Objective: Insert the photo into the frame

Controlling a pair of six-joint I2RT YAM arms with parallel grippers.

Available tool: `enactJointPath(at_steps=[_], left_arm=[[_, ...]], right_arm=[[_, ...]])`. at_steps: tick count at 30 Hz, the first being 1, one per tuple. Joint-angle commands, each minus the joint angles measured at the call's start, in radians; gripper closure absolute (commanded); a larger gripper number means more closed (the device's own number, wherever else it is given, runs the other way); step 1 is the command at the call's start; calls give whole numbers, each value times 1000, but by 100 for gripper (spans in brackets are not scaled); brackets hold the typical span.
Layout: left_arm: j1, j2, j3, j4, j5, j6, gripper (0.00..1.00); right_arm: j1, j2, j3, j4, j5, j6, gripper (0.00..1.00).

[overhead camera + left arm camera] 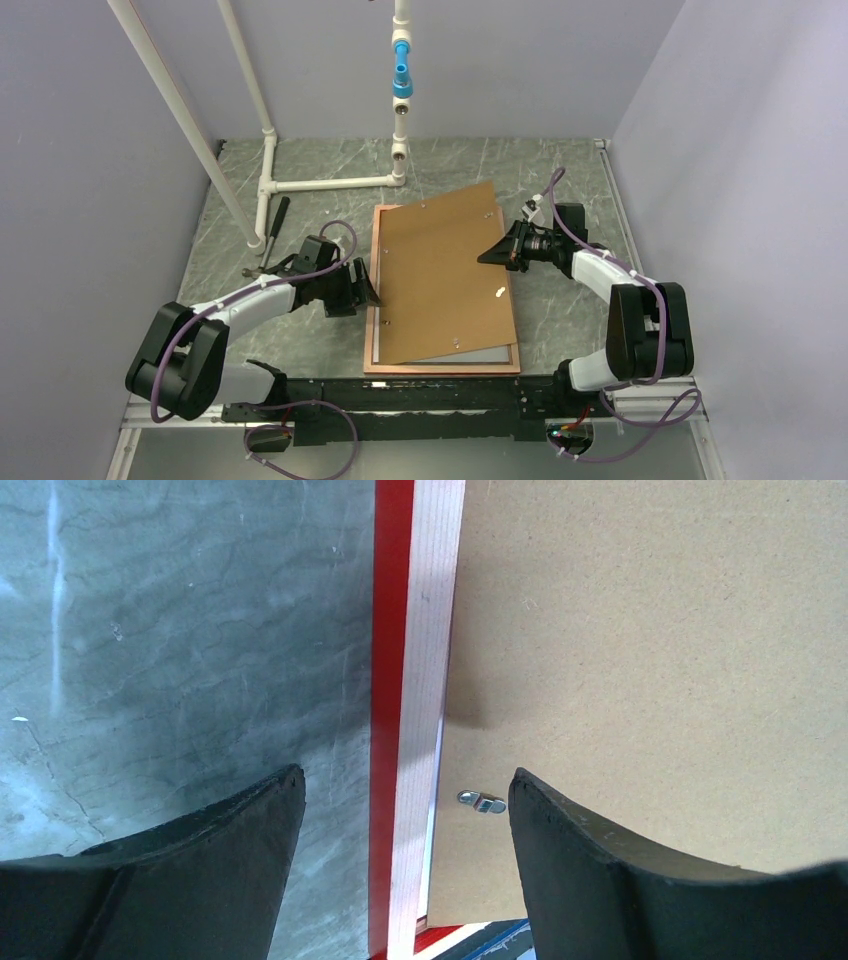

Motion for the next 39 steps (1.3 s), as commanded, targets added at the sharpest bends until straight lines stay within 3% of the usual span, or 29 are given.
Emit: enactJointPath(at_steps=[1,22,36,39], left_arm=[[-9,23,5,5,-19,1,21],[-31,56,26,15,-14,-7,22],[-55,55,53,-23,-54,-4,21],[-56,30,61,-56,-89,4,21]], right_arm=[[0,-56,19,13,35,-22,100],[31,-25,-110,140,74,19,100],[67,34,-116,98,133,-45,100],[76,44,-104,73,159,-70,91]])
